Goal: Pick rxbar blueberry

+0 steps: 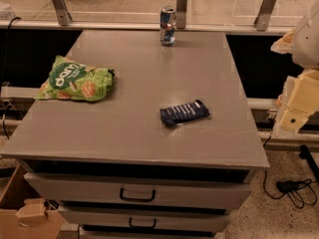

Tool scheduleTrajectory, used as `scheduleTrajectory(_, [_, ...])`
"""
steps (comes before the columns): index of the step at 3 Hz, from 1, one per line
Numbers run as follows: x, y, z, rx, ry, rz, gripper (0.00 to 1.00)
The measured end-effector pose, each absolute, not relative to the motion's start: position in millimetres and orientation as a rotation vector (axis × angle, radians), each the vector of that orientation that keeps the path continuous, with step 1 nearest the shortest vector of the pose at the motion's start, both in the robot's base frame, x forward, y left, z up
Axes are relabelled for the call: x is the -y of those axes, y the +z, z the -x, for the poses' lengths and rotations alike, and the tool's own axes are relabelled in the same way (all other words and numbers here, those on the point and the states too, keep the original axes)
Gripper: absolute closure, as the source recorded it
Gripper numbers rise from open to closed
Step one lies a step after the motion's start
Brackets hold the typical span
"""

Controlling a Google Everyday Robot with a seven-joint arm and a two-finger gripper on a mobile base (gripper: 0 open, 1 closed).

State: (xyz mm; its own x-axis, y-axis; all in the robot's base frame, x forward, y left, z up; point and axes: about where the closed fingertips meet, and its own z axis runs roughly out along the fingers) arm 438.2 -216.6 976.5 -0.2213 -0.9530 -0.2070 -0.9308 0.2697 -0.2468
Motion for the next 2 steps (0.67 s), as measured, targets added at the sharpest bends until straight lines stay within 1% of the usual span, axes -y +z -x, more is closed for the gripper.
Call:
scheduleTrajectory(1, [217, 977, -438, -2.231, -0.100, 1.724, 0.00])
scheduleTrajectory(2, [202, 966, -455, -2.173, -0.072, 1.761, 0.00])
